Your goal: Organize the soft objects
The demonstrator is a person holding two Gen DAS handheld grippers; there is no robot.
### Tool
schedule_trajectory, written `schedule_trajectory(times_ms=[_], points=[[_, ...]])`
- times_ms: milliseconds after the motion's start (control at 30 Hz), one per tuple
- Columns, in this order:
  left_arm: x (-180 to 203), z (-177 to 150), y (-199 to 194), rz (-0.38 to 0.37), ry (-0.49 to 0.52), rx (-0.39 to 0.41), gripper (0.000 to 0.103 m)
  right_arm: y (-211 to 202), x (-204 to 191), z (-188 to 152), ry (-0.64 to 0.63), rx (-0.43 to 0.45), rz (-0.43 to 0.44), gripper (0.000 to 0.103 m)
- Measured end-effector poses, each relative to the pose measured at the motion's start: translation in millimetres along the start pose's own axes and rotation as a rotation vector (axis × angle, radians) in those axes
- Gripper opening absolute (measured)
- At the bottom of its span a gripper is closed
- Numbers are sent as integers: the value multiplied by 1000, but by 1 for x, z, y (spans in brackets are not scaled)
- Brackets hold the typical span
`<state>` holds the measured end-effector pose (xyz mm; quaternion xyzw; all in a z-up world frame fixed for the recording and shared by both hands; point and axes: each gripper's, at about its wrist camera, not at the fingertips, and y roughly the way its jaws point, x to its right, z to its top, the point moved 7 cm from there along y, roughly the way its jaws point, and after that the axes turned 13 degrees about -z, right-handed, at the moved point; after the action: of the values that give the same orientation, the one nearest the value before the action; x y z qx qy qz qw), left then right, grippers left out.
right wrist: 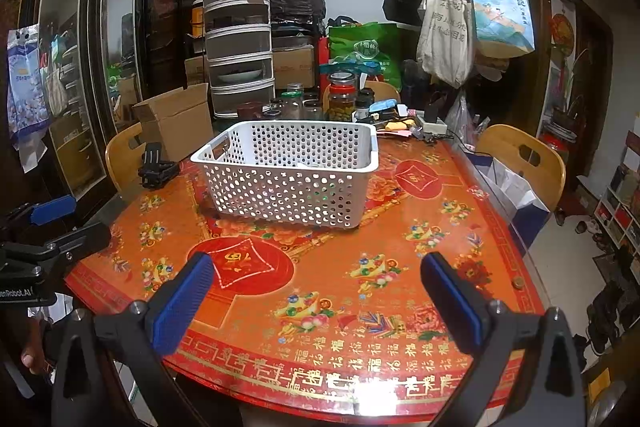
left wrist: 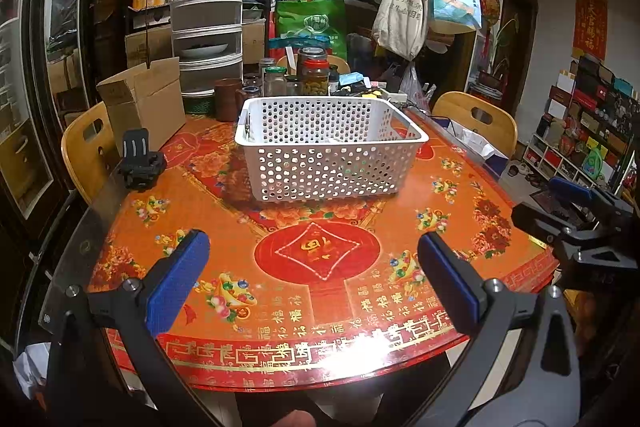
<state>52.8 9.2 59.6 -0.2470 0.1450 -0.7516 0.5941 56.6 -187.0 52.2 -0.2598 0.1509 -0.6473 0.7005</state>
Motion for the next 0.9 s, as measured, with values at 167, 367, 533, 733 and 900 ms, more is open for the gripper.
schedule_trajectory(times_ms=[167,367,533,733,900], points=[[0,0,0,1,0,-1,103,0,0,0,-1,0,2,103],[0,-2,1,-3,1,-3,103,-1,-1,-1,-1,1,8,103],[0,-5,2,-3,3,-4,103,-1,-1,-1,-1,0,7,103],[1,-5,3,-2,7,-1,103,-1,-2,-2,-1,-2,6,103],[2,-5,1,-3,13,8,103,-1,-4,-3,-1,-3,7,103]])
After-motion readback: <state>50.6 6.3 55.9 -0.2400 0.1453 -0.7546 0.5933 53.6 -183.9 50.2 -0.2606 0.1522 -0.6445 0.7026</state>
